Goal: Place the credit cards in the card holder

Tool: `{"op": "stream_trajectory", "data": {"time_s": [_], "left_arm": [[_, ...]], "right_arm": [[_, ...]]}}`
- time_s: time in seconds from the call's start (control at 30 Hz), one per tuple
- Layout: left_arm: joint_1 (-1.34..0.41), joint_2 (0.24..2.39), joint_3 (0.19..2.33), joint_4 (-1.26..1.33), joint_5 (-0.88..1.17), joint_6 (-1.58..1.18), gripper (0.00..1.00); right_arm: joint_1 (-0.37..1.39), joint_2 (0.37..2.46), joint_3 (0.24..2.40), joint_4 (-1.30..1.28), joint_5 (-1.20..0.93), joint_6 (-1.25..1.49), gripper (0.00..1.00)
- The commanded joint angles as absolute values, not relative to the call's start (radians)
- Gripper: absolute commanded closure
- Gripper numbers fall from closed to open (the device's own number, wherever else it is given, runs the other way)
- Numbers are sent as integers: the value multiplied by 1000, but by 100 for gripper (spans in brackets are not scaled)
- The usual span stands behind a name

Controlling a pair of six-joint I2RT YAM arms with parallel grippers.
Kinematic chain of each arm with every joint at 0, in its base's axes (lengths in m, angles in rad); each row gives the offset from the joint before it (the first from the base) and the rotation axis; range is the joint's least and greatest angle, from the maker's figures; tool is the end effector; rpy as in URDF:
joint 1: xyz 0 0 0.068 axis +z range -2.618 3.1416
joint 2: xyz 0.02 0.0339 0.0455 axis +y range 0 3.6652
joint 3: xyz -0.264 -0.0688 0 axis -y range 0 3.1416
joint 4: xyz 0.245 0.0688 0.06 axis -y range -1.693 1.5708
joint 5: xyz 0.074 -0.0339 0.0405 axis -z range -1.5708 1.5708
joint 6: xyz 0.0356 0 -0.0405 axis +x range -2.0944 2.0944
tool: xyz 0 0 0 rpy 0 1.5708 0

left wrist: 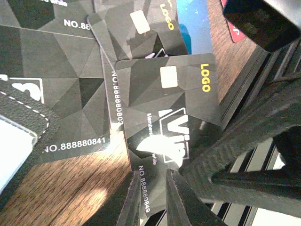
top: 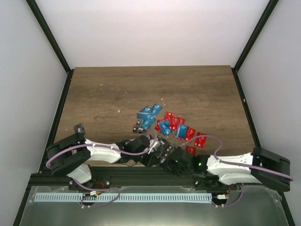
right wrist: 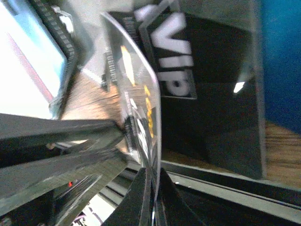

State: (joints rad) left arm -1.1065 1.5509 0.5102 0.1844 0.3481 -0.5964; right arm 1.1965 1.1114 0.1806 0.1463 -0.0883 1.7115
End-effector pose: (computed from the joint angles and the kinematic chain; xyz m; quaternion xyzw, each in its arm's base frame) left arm 0.1059 -0.2386 0.1152 0.2914 0.8776 -0.3660 0.1049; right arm 0.0610 0.1639 0.1121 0.2187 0.8967 0.3849 0.0041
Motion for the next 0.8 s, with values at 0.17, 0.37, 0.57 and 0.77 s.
{"op": "stream_trajectory", "data": {"time_s": [0.17,0.37,0.57,0.77], "left_arm": [[-1118,1381,545,-58,249,-608,81],[-1044,1128,576,-226,114,-581,66],[-937,931,561,-247,166,-531,57],[-885,791,524,-138,393,-531,54]], "right_arm": [[1193,966,236,-81,19,1634,99],[1063,762,278,-120,15,1257,99],[843,762,410,-57,-342,806,99],[800,868,495,51,-649,621,99]]}}
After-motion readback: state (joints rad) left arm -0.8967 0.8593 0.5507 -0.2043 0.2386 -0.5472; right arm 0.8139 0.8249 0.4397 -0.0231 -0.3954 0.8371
